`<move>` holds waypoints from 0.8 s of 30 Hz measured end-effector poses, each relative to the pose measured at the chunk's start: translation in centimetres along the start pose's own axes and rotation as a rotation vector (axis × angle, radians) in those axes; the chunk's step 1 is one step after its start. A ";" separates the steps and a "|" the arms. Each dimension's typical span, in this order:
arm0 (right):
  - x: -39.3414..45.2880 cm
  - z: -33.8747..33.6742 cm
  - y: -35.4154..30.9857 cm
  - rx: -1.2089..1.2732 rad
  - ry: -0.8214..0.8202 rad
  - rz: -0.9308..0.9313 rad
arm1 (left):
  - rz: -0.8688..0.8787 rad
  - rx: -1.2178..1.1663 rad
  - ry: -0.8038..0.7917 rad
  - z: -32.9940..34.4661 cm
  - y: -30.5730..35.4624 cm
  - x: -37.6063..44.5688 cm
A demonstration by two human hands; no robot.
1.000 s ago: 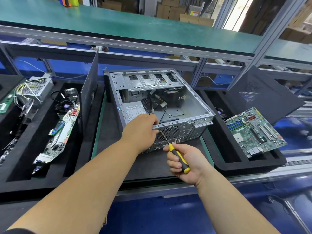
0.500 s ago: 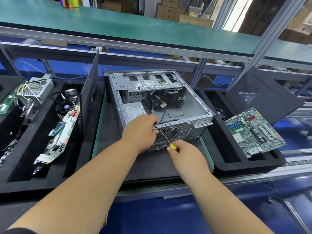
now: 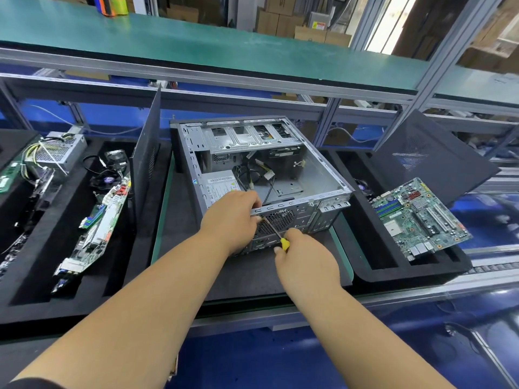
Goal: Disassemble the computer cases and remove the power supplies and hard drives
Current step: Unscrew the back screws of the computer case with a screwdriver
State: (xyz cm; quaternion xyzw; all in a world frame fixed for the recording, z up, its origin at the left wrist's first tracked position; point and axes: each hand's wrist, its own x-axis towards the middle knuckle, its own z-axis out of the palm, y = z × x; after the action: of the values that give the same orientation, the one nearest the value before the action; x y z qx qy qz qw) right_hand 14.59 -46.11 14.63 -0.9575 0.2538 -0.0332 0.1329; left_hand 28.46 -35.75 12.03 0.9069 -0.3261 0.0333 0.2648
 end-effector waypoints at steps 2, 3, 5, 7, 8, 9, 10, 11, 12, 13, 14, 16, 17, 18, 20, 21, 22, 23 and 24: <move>0.5 -0.4 0.4 0.244 -0.142 0.116 | -0.001 0.000 0.000 0.0 -0.1 0.0; 0.8 -0.5 0.7 0.417 -0.226 0.188 | 0.000 0.000 0.002 0.0 -0.1 0.0; 1.3 -0.8 1.2 0.825 -0.429 0.348 | 0.001 0.001 0.005 0.0 -0.1 0.0; 1.5 -0.8 1.7 1.212 -0.615 0.460 | 0.003 0.005 0.009 0.0 -0.1 0.0; 1.6 -0.7 1.9 1.385 -0.694 0.494 | 0.005 0.008 0.011 0.0 -0.1 0.0; 1.6 -0.6 2.0 1.530 -0.759 0.512 | 0.008 0.010 0.012 0.0 -0.1 0.0; 1.6 -0.4 2.1 1.639 -0.810 0.523 | 0.010 0.008 0.012 0.0 -0.1 0.0; 1.5 -0.2 2.2 1.723 -0.850 0.535 | 0.011 0.005 0.012 0.0 -0.1 0.0; 1.4 0.1 2.3 1.797 -0.887 0.548 | 0.011 0.003 0.012 0.0 -0.1 0.0; 1.4 0.3 2.3 1.860 -0.920 0.556 | 0.011 0.002 0.012 0.0 0.0 0.0; 1.4 0.4 2.4 1.907 -0.945 0.555 | 0.013 0.002 0.012 0.0 0.0 0.0; 1.5 0.6 2.3 1.941 -0.951 0.556 | 0.012 0.002 0.013 0.0 0.0 -0.1; 1.5 0.6 2.2 1.924 -0.935 0.557 | 0.009 0.002 0.015 -0.1 0.0 0.0; 1.5 0.6 2.1 1.890 -0.908 0.553 | 0.008 0.003 0.017 -0.1 0.0 0.0; 1.5 0.8 1.9 1.748 -0.824 0.517 | 0.009 0.006 0.017 -0.1 0.0 0.0; 1.4 0.8 1.8 1.633 -0.763 0.486 | 0.010 0.007 0.017 -0.1 0.0 -0.1; 1.3 0.8 1.7 1.485 -0.694 0.446 | 0.009 0.006 0.015 -0.1 0.0 -0.1; 1.2 0.8 1.4 1.317 -0.622 0.408 | 0.005 0.003 0.014 -0.2 0.0 -0.1; 1.1 0.6 1.1 1.146 -0.552 0.370 | 0.000 -0.001 0.012 -0.2 0.0 0.0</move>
State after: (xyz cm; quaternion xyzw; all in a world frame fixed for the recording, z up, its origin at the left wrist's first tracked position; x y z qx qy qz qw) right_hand 15.13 -47.46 13.76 -0.6492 0.3129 0.1072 0.6849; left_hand 28.43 -35.64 12.21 0.9066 -0.3244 0.0384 0.2670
